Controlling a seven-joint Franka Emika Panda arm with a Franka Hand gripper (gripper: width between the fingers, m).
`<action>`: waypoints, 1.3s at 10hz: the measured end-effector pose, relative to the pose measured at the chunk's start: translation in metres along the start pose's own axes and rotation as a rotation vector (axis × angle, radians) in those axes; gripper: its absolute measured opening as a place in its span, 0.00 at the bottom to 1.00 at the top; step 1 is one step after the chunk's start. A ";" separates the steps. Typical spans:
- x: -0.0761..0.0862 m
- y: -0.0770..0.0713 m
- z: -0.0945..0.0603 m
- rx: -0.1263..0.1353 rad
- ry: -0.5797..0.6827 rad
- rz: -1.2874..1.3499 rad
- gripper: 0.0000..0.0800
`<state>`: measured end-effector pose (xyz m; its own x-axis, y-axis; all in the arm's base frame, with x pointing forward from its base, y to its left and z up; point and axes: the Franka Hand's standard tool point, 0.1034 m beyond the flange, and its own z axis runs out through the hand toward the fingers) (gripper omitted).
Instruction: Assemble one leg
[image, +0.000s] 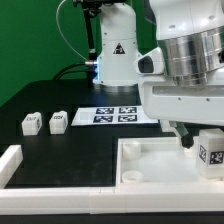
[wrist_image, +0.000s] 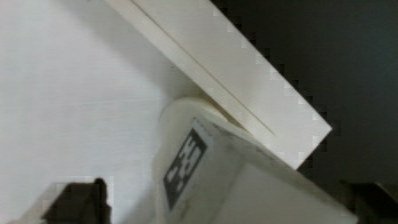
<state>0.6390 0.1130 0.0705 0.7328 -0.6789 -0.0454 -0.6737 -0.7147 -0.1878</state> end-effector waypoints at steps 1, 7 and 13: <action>0.001 0.001 0.000 -0.002 0.002 -0.122 0.81; -0.002 -0.001 0.001 -0.091 0.028 -0.819 0.70; -0.002 0.000 0.002 -0.082 0.045 -0.654 0.36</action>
Offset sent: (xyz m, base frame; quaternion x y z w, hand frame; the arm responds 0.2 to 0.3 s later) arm -0.0064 0.0015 -0.0060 -0.1139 0.0478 -0.4946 0.8603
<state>0.6379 0.1147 0.0687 0.9900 -0.1051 0.0943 -0.0970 -0.9915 -0.0871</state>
